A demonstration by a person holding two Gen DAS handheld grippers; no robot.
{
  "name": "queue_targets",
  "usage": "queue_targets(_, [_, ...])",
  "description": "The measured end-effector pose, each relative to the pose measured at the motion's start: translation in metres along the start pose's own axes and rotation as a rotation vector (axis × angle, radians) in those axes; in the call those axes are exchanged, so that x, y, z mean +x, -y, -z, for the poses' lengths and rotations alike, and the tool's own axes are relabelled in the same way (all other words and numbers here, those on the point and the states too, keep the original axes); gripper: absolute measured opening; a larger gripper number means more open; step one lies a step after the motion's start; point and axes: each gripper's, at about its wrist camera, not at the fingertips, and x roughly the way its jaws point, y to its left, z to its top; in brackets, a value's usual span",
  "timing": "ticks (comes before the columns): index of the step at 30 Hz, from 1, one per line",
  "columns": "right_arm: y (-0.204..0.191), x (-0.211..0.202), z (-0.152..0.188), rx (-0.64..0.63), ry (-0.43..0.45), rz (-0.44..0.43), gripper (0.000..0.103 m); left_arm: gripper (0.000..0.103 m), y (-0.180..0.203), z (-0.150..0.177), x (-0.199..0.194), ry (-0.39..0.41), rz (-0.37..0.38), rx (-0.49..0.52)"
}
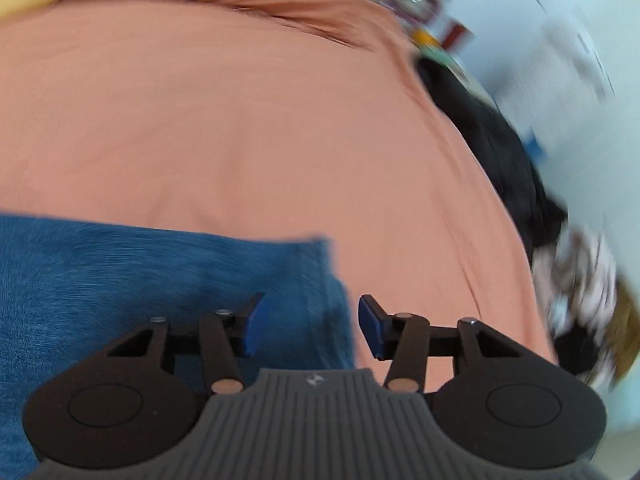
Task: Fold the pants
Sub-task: 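Lift both hems and fold the legs toward the waistband with both grippers, then open both grippers and release the folded hems onto the jeans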
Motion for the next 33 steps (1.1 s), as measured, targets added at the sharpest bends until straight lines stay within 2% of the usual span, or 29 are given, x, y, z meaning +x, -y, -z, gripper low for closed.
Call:
queue_targets(3, [0.037,-0.006,0.024,0.173,-0.049,-0.050,0.038,0.069,0.004,0.002,-0.011,-0.010,-0.004,0.002])
queue_targets(5, [0.053,-0.007,0.047,0.283,-0.076,-0.095,0.037,0.064,0.007,0.007,-0.017,-0.040,-0.018,0.013])
queue_targets(8, [0.069,-0.003,0.077,0.442,-0.118,-0.169,0.035,0.063,0.016,0.013,-0.028,-0.065,-0.013,0.029])
queue_targets(10, [0.078,0.002,0.092,0.537,-0.125,-0.212,0.026,0.063,0.021,0.019,-0.035,-0.077,-0.018,0.033])
queue_targets(14, [0.088,0.019,0.111,0.732,-0.118,-0.285,0.021,0.055,0.027,0.032,-0.040,-0.119,-0.022,0.007])
queue_targets(15, [0.091,0.024,0.111,0.780,-0.118,-0.300,0.009,0.053,0.028,0.035,-0.041,-0.131,-0.024,0.005])
queue_targets(16, [0.094,0.026,0.112,0.813,-0.113,-0.318,0.005,0.046,0.030,0.038,-0.040,-0.144,-0.028,0.003])
queue_targets(17, [0.094,0.022,0.111,0.820,-0.095,-0.322,0.004,0.043,0.030,0.041,-0.039,-0.161,-0.031,-0.002])
queue_targets(19, [0.094,0.000,0.105,0.753,-0.026,-0.308,0.002,0.039,0.032,0.047,-0.037,-0.189,-0.032,-0.008])
queue_targets(21, [0.093,-0.029,0.096,0.661,0.051,-0.275,0.001,0.038,0.034,0.052,-0.033,-0.200,-0.029,-0.012])
queue_targets(23, [0.098,-0.048,0.094,0.631,0.092,-0.253,0.000,0.038,0.036,0.055,-0.030,-0.204,-0.027,-0.015])
queue_targets(25, [0.102,-0.047,0.099,0.629,0.078,-0.215,0.000,0.038,0.039,0.056,-0.026,-0.205,-0.024,-0.014])
queue_targets(29, [0.091,-0.011,0.120,0.653,-0.027,-0.174,0.000,0.038,0.042,0.057,-0.022,-0.202,-0.035,0.007])
queue_targets(33, [0.080,0.002,0.129,0.627,-0.027,-0.155,0.001,0.042,0.033,0.058,-0.025,-0.191,-0.025,0.009])
